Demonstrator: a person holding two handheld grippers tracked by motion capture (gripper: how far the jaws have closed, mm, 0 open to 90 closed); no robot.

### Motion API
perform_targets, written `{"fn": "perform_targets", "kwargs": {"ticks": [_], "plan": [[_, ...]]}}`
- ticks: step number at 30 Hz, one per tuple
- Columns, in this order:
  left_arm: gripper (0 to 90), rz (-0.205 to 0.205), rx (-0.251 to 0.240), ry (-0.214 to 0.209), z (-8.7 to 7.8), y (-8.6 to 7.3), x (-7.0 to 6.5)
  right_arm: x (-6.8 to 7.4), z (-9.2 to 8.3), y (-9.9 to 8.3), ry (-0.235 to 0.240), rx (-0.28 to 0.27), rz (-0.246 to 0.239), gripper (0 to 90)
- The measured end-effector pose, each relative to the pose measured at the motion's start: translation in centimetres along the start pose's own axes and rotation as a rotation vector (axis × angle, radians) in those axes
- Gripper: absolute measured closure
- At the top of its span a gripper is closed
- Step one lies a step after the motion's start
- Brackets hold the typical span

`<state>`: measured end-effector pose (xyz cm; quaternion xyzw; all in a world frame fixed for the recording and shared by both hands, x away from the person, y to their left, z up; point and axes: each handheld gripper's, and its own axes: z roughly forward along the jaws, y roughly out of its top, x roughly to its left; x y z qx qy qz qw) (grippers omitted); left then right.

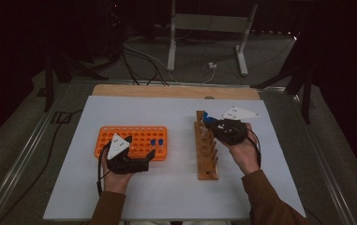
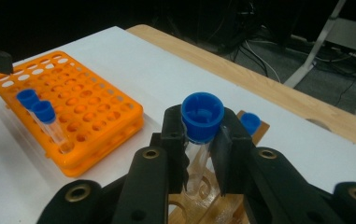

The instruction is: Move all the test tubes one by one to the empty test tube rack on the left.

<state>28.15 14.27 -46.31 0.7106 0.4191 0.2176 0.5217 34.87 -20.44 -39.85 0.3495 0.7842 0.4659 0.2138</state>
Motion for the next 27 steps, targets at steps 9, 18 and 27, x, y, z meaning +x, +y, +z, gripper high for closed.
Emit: {"fn": "perform_targets", "kwargs": {"ticks": [9,18,27], "plan": [[0.9,0.009,-0.001,-0.004,0.0,0.2,-0.2,0.7,-0.5,0.8,0.038,-0.018,-0.007,76.2],[0.8,0.016,-0.007,-0.012,0.0,0.4,-0.7,1.8,0.1,0.6,0.098,0.0,-0.01,76.2],[0.8,0.033,-0.014,-0.029,0.1,0.7,-1.4,3.1,0.7,0.1,0.148,0.028,-0.015,76.1]]}}
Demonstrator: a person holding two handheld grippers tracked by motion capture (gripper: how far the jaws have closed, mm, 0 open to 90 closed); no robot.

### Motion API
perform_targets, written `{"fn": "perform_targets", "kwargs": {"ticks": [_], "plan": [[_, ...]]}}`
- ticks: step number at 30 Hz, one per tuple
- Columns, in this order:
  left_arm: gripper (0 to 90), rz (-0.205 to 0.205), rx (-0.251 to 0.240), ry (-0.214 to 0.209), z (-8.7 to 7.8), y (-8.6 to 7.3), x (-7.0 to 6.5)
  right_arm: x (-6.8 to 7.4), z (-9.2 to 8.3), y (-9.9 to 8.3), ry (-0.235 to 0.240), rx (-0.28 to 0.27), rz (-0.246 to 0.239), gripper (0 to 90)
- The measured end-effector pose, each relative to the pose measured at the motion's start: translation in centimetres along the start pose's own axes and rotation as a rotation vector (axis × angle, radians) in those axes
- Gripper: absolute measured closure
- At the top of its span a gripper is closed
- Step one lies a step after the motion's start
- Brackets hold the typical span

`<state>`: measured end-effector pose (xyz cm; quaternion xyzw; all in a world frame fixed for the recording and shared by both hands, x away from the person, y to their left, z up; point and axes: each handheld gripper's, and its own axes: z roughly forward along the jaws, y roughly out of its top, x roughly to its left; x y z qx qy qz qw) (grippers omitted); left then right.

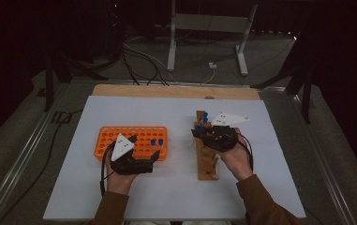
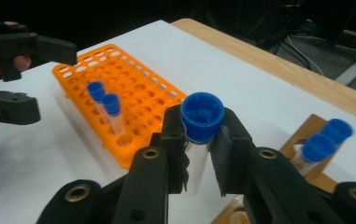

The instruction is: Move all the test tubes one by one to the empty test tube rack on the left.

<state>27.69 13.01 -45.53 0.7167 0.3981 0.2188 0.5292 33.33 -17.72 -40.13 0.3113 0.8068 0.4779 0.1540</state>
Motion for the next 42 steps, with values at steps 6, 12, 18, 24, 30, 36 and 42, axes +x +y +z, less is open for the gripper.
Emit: {"fn": "perform_targets", "kwargs": {"ticks": [6,12,18,24,30,36,42], "plan": [[0.8,0.006,-0.003,-0.004,0.1,0.1,-0.3,0.9,0.3,-0.1,0.033,0.009,-0.002,76.1],[0.8,0.023,-0.005,-0.017,0.2,0.3,-1.0,2.0,0.6,-0.1,0.066,0.019,-0.009,76.0],[1.4,0.05,-0.004,-0.029,0.4,0.5,-1.9,3.0,0.9,-0.1,0.102,0.03,-0.01,76.0],[3.4,0.087,-0.002,-0.045,0.7,0.7,-3.0,4.1,1.3,-0.1,0.136,0.041,-0.02,76.0],[7.1,0.12,0.021,-0.064,1.2,0.6,-4.1,5.1,1.8,0.0,0.167,0.048,-0.028,75.9],[17.3,0.137,0.037,-0.078,1.6,0.4,-4.7,5.9,2.2,0.2,0.19,0.051,-0.035,75.9],[44.4,0.157,0.038,-0.103,1.7,0.1,-5.0,6.2,2.4,0.2,0.211,0.05,-0.03,75.9]]}}
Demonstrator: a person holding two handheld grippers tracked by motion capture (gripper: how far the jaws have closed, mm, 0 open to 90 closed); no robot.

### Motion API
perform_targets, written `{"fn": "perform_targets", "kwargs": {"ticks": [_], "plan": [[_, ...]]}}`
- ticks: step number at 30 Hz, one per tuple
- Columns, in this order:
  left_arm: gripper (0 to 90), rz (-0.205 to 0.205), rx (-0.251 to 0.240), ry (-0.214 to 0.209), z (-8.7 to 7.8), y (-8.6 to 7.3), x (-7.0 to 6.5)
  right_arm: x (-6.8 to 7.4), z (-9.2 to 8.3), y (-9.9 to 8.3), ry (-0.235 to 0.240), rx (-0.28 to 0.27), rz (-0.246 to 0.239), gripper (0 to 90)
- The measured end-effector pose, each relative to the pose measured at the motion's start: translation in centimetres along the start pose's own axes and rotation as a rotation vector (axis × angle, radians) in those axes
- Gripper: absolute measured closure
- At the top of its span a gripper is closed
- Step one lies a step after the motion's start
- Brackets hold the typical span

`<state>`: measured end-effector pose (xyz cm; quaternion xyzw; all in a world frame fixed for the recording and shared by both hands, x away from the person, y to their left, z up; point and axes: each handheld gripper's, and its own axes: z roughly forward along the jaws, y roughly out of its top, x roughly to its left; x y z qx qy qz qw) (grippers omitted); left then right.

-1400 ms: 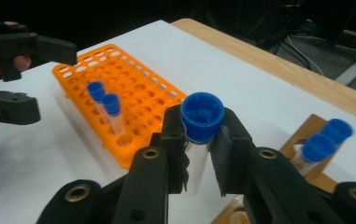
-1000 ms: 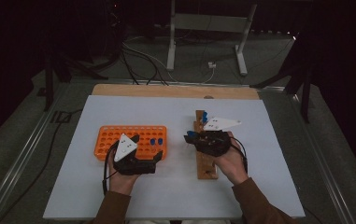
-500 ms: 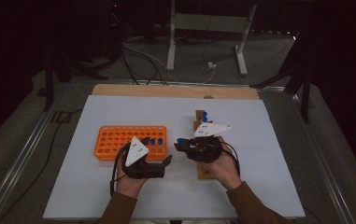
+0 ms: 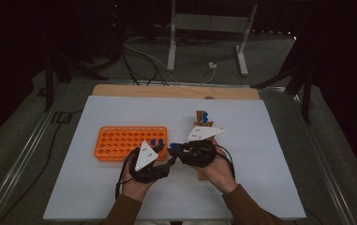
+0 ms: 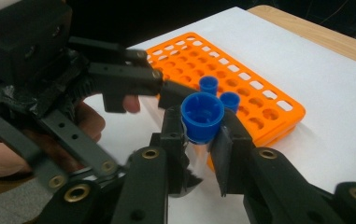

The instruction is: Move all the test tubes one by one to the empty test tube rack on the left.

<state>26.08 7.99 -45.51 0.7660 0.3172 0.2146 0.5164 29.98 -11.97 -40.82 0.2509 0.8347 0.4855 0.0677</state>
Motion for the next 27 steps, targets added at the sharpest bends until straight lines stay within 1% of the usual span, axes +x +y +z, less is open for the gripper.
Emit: {"fn": "perform_targets", "kwargs": {"ticks": [4,7,9,13,15,19,20,23,26,27], "plan": [[60.8,0.012,0.006,-0.023,0.0,-0.1,-0.1,0.1,0.1,0.0,0.009,-0.001,-0.001,75.9],[70.5,0.019,0.006,-0.043,0.1,-0.1,-0.1,0.2,0.1,0.0,0.01,-0.001,-0.003,75.9],[75.8,0.026,0.008,-0.049,0.1,-0.1,-0.2,0.1,0.1,0.0,0.009,0.0,-0.002,75.9],[77.5,0.027,0.006,-0.058,0.1,-0.1,-0.3,0.0,0.1,0.0,0.014,0.002,0.007,75.5],[77.7,0.028,0.008,-0.057,0.1,-0.2,-0.2,0.0,0.0,0.0,0.013,-0.002,0.009,73.3],[77.7,0.014,0.01,-0.051,0.1,-0.3,0.2,-0.2,-0.4,0.0,0.02,-0.02,0.01,59.4],[77.7,0.009,0.008,-0.05,0.0,-0.4,0.3,-0.3,-0.5,0.0,0.026,-0.023,0.013,55.2],[77.8,-0.002,0.005,-0.05,-0.1,-0.5,0.6,-0.7,-0.8,-0.1,0.035,-0.035,0.031,47.4],[77.8,-0.009,-0.002,-0.053,-0.2,-0.6,0.9,-1.0,-1.2,-0.2,0.023,-0.049,0.043,38.9],[77.7,-0.01,-0.003,-0.054,-0.3,-0.6,0.9,-1.0,-1.3,-0.3,0.014,-0.052,0.04,36.1]]}}
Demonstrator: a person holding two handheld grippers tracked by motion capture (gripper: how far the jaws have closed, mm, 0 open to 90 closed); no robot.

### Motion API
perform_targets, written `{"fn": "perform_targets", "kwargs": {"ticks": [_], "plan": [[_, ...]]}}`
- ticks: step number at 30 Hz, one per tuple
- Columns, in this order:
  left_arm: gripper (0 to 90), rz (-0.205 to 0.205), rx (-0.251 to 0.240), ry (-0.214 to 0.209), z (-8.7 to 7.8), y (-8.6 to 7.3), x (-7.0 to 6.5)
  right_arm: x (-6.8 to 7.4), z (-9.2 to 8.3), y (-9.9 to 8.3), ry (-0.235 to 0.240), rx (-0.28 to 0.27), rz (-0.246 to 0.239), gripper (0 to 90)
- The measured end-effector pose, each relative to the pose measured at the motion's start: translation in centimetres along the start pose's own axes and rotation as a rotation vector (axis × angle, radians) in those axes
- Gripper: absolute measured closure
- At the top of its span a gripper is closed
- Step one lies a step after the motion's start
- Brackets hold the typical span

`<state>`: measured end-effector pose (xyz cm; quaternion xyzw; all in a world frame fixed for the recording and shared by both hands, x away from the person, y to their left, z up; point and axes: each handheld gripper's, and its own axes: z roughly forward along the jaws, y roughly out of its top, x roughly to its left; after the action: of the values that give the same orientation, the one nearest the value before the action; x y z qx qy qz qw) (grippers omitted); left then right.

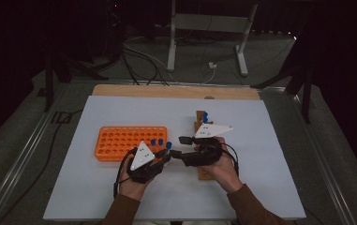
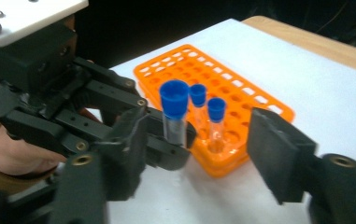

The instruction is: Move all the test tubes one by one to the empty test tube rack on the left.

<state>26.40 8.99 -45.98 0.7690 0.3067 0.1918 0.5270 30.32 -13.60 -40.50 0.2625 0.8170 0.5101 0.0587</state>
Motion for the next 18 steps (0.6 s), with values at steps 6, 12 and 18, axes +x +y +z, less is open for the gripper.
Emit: {"fn": "perform_targets", "kwargs": {"ticks": [6,12,18], "plan": [[77.8,-0.009,-0.007,-0.004,-0.3,0.0,0.4,-0.2,-0.5,-0.3,-0.065,-0.006,-0.025,17.6],[77.8,-0.013,-0.018,0.0,-0.7,0.1,0.6,-0.7,-0.9,-0.8,-0.098,-0.011,-0.021,11.4],[77.7,-0.016,-0.031,0.007,-1.1,0.2,0.9,-1.3,-1.5,-1.4,-0.121,-0.015,-0.019,5.3]]}}
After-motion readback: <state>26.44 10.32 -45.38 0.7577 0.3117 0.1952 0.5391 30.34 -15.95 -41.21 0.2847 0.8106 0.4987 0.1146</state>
